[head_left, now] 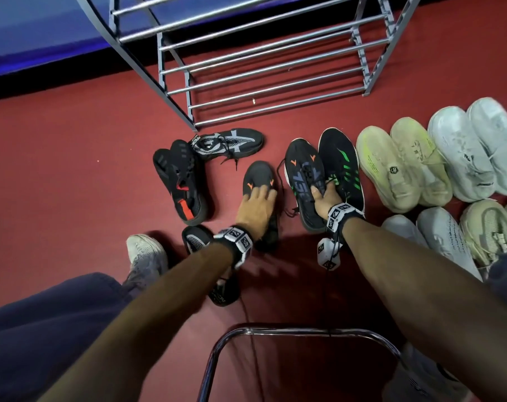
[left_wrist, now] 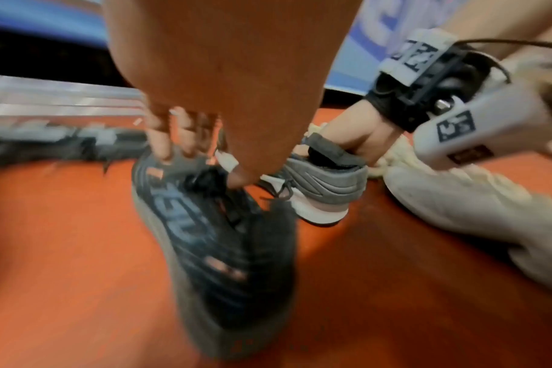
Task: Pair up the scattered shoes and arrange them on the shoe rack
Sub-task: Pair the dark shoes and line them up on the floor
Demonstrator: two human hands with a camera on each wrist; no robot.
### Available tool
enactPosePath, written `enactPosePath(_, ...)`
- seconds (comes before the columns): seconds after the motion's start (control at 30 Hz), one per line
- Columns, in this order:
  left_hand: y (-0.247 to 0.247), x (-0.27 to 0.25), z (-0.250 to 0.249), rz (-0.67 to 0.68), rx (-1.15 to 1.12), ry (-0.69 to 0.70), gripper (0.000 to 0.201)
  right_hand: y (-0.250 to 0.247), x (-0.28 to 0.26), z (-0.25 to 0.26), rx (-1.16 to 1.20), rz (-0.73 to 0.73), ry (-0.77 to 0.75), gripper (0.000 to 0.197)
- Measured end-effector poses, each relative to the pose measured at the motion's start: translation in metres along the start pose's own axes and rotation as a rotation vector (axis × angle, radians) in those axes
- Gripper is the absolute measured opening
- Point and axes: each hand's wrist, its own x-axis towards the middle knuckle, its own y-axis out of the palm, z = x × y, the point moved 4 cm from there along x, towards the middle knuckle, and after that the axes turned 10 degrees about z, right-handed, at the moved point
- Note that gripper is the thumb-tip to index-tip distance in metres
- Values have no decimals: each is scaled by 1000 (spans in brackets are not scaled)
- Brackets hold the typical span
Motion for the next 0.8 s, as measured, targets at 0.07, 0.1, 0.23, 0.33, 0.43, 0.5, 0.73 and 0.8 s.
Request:
enactPosePath(0.07,27,-11,7,57,-346,-346,69,1,0,-1,7,-5,-3,66)
enactPosePath(0.1,43,-15,10,114,-514,-489,80,1,0,-1,10,-9,-7,65)
enactPosePath(0.23,76,-16,11,237,-922,-703,86,1,-5,2,9,-30,-13,66)
enactPosePath(0.33,75,-10,16,236,-888,-597,61,0,-9,5,8,-34,-7,64)
enactPosePath(0.43,68,-7,27,254,-819,-519,46,-1,-21,15,16,-102,-22,53)
enactPosePath(0.5,62,-8,38,231,-794,-503,39,3,-38,24,-42,-277,-92,40)
enactPosePath(0.73,56,-29,91,46,-927,-689,37,68,-78,59,-190,-466,-271,40)
enactPosePath(0.8,59,-37,103,53,-902,-716,35,85,-71,57,-202,-347,-224,40)
